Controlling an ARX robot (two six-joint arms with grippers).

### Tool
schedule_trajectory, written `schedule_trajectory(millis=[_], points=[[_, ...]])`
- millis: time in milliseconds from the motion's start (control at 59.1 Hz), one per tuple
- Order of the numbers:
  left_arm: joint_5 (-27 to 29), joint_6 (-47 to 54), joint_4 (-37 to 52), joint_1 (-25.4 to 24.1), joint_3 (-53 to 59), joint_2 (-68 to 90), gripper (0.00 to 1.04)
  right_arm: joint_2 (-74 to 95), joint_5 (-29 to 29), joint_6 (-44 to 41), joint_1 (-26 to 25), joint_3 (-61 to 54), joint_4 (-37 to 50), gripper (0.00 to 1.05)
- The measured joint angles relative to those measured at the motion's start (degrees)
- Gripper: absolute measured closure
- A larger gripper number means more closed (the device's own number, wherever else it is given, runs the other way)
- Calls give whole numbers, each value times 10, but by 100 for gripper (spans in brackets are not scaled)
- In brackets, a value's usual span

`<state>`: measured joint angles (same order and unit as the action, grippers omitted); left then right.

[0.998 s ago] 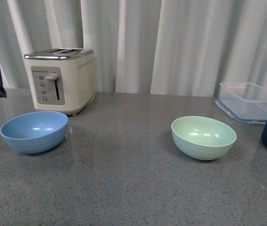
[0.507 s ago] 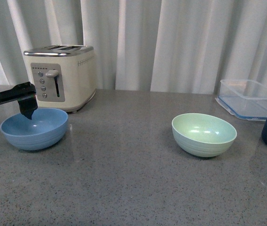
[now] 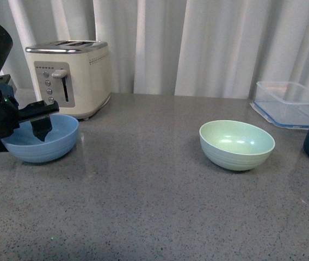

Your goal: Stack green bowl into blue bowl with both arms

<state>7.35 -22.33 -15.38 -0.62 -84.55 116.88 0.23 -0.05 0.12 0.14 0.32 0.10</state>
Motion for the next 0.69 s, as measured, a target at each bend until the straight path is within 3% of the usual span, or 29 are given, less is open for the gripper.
schedule_trajectory(millis=[321,693], points=[[-11,-3,-3,22,8,-22,100,0,0,0,0,0,0,10],[-41,-4,0,131,-6,-55,101,0,0,0,0,0,0,10]])
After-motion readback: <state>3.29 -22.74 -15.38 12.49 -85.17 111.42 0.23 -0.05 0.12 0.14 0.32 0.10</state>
